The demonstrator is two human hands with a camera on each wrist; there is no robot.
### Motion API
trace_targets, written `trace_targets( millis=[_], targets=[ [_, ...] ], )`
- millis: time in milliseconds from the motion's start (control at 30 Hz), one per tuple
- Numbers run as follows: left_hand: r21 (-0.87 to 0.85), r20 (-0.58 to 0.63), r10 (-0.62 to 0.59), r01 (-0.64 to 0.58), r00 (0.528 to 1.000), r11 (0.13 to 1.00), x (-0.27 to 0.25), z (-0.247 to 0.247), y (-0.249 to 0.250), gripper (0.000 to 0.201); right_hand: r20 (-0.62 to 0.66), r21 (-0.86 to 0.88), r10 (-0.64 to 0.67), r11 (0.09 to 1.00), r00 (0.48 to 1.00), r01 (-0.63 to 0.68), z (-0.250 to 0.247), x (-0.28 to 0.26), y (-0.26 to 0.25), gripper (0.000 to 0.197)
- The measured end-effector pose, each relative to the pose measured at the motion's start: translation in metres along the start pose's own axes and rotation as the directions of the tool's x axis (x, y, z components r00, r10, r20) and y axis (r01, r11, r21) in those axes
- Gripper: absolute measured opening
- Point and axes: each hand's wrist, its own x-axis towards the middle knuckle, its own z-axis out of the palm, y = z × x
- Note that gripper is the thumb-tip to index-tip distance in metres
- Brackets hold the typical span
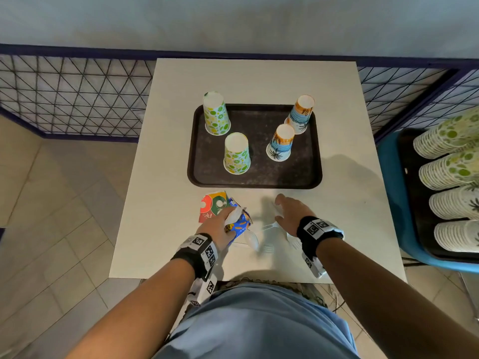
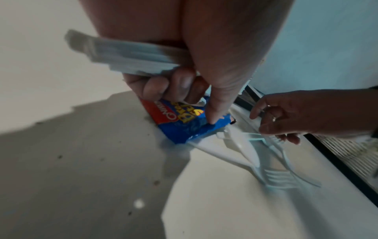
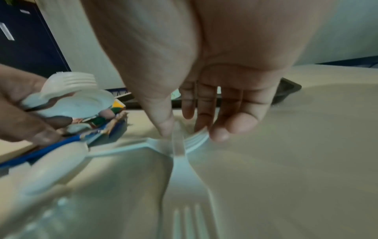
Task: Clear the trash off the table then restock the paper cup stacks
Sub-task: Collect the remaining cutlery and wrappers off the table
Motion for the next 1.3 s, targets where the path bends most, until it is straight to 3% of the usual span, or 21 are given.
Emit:
trace_targets(
  millis=[100,200,300,400,500,600,800,900,1033,1200,1300],
  targets=[
    [-0.032,-0.066,-0.034,0.032,0.997,0.999,0.004,-0.001,-0.007,0.079,-0.045,0.056,0.022,0.998,0.999,-0.019,0.006,-0.001,0.002,0.022],
    [-0.098,-0.119,-0.003,-0.009,0.993,0.995,0.005,-0.005,-0.008,0.076,-0.055,0.104,0.01,0.995,0.998,-0.004,0.007,-0.003,0.005,0.03],
    [-0.098,-0.153,0.022,-0.037,0.988,0.995,0.005,-0.007,0.0,0.059,-0.052,0.153,0.02,0.988,0.998,-0.011,0.007,-0.003,0.01,0.042],
    [-0.073,-0.117,0.058,-0.067,0.991,0.995,0.005,-0.007,0.009,0.041,-0.076,0.269,0.066,0.962,0.995,-0.043,0.003,-0.002,0.017,0.038],
    [-0.109,-0.115,0.08,-0.093,0.99,0.99,0.004,-0.002,0.015,0.019,-0.187,0.36,0.071,0.933,0.98,0.001,-0.007,-0.007,0.025,0.034],
    [-0.198,-0.128,0.123,-0.147,0.984,0.969,0.005,0.0,0.026,0.034,-0.297,0.363,-0.006,0.924,0.955,0.118,-0.023,-0.013,0.022,0.035],
    [-0.297,-0.075,0.191,-0.204,0.979,0.933,0.006,-0.011,0.06,0.038,-0.456,0.32,-0.25,0.85,0.854,0.419,-0.048,-0.017,-0.002,0.039],
    [-0.355,-0.03,0.185,-0.183,0.982,0.917,0.007,-0.01,0.063,0.027,-0.5,0.363,-0.244,0.812,0.831,0.457,-0.054,-0.017,-0.01,0.04],
    [-0.312,-0.074,0.261,-0.271,0.962,0.911,0.004,-0.008,0.054,0.03,-0.554,0.435,-0.14,0.791,0.82,0.43,-0.053,-0.015,-0.007,0.046],
    [-0.44,-0.087,0.069,-0.1,0.994,0.893,0.008,0.0,0.025,0.065,-0.505,0.569,0.002,0.753,0.863,0.331,-0.053,-0.018,0.0,0.01],
    [-0.619,-0.109,-0.074,-0.009,0.991,0.786,0.007,-0.004,0.024,0.046,-0.522,0.581,0.002,0.733,0.853,0.354,-0.048,-0.022,-0.007,0.006]
  ],
)
